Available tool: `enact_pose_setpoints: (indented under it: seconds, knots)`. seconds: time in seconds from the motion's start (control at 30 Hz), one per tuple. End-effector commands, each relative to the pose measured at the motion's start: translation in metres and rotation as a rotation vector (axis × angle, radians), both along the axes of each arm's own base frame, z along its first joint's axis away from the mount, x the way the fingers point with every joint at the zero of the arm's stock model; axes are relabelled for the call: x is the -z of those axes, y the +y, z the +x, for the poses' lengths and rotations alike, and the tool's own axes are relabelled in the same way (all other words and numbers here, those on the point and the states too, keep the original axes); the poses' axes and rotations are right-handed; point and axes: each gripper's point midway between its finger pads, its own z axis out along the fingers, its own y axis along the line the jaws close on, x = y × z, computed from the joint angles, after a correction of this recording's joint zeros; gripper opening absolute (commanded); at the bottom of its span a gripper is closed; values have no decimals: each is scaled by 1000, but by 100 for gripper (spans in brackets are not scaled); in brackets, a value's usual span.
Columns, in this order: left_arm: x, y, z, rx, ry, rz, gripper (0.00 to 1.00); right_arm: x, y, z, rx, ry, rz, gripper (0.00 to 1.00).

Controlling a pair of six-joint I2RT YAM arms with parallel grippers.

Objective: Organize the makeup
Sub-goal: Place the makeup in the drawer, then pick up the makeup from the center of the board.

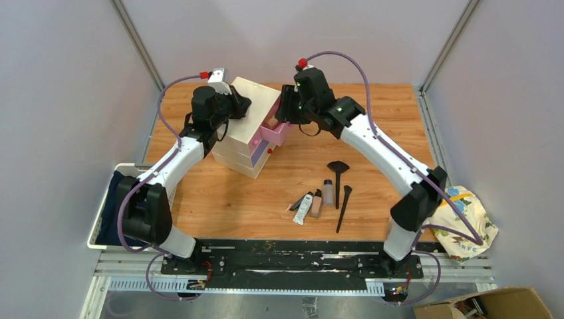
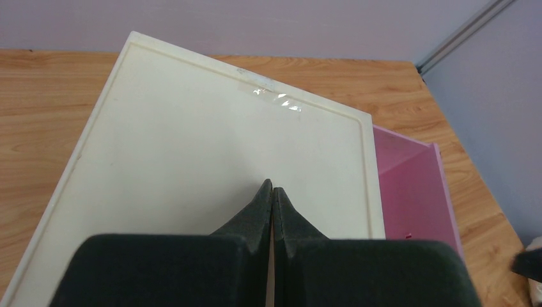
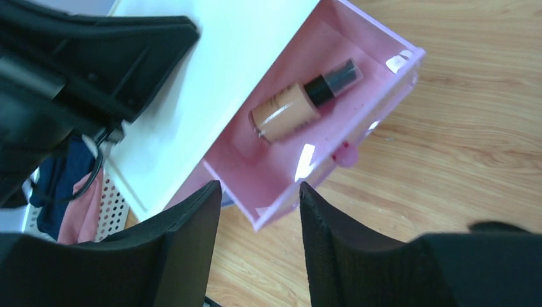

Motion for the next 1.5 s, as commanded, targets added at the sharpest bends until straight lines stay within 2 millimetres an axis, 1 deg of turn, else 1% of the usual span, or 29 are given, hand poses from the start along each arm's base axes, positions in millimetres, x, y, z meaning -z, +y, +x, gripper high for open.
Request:
enact_pose_setpoints:
  seconds: [0.0,0.03,0.1,0.17,0.2,0.23,0.27,0.33,0.4,0.5,0.6,0.73,0.83,1.0,1.17,1.27,1.4,1.47]
  knots:
    - [91,5,-32,20,304,104,0,-48,-26,-34,10,-136,-12,50]
    - [90,5,-32,21,302,104,0,-46,-33,-42,18,-129,-27,49]
    - [90,5,-32,20,301,104,0,-33,-48,-57,27,-103,-72,49]
    - [89,5,-32,19,300,104,0,-7,-61,-75,32,-58,-128,49]
    - [89,5,-32,20,300,103,0,7,-65,-84,28,-34,-155,50]
    - [89,5,-32,21,300,103,0,27,-71,-92,34,2,-187,52]
    - [89,5,-32,21,301,102,0,55,-78,-102,40,57,-221,52]
    - [89,4,-32,23,303,100,0,95,-89,-116,48,134,-269,53]
    - [89,4,-32,26,303,99,0,130,-99,-129,57,210,-314,54]
    - [88,4,-33,24,303,99,0,173,-103,-147,47,314,-352,54]
    - [88,5,-34,24,302,101,0,201,-107,-158,51,374,-395,54]
    - [88,5,-36,23,301,102,0,219,-109,-166,57,410,-417,55]
    - [88,5,-36,24,301,99,0,227,-110,-173,56,432,-421,54]
    - [87,5,-37,26,299,95,0,241,-112,-191,55,467,-431,53]
    - [86,4,-38,31,296,89,0,255,-113,-206,50,495,-437,51]
    - [85,3,-39,34,295,84,0,260,-114,-208,56,501,-449,47]
    - [84,2,-39,37,292,81,0,263,-112,-206,54,497,-457,36]
    - [85,3,-40,37,293,82,0,265,-112,-205,53,499,-464,34]
